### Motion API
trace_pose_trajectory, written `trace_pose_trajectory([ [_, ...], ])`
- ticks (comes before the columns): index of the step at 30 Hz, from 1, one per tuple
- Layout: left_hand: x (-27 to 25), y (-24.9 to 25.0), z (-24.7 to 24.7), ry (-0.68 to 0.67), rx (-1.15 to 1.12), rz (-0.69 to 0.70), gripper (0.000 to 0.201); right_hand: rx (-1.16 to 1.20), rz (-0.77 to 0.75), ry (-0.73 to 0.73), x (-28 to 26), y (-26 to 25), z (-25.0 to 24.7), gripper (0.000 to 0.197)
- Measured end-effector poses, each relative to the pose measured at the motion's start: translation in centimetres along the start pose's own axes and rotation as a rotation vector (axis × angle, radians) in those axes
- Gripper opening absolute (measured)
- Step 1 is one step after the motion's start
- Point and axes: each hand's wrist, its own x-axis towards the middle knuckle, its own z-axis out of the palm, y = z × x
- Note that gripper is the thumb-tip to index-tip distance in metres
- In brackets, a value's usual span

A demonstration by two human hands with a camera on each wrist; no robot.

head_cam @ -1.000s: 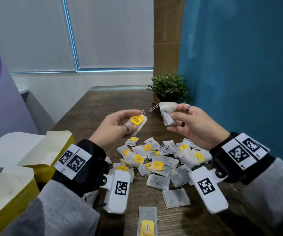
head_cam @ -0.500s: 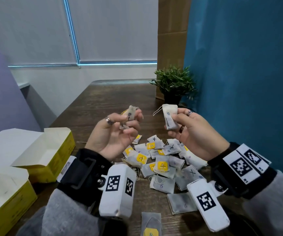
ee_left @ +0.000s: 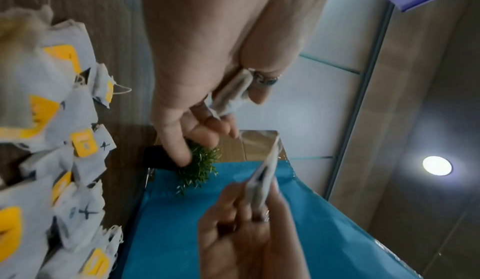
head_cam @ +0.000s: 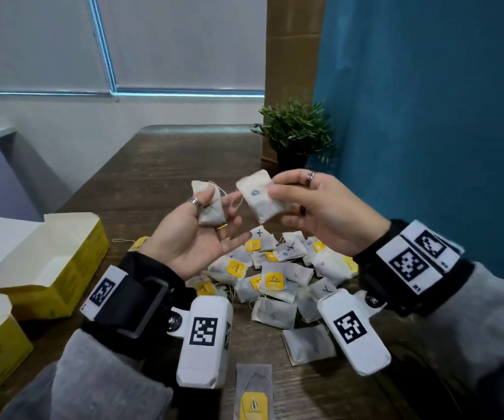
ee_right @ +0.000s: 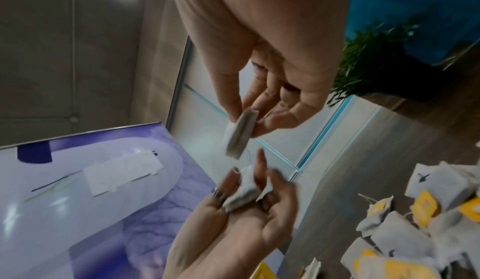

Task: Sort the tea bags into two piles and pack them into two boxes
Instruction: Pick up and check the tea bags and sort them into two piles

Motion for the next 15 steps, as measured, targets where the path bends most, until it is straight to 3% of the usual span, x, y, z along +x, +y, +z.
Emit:
trace_pose_trajectory([
  [4,-0.4,-1.2,1.2,-0.151,0.022,0.038,0.063,-0.196,-0.057,-0.061,0.5,0.0,2.1,0.007],
  [8,0.0,-1.5,1.1,-0.089,-0.066,0.065,0.046,-0.287,-0.009,-0.168,1.4,0.0,1.6,0.014],
  [10,0.5,-1.2,0.4,-0.01,-0.091,0.055,0.038,-0.363,-0.014,-0.071,2.4,0.1,0.1,0.009],
  [12,0.7,-0.9,-0.1,0.042,-0.11,0.034,0.03,-0.56,0.021,0.012,3.6,0.8,-1.8,0.006],
  [15,0.4,-0.5,-0.8,0.056,-0.197,0.028,0.04,-1.074,0.24,-0.215,4.2,2.6,-3.8,0.019],
])
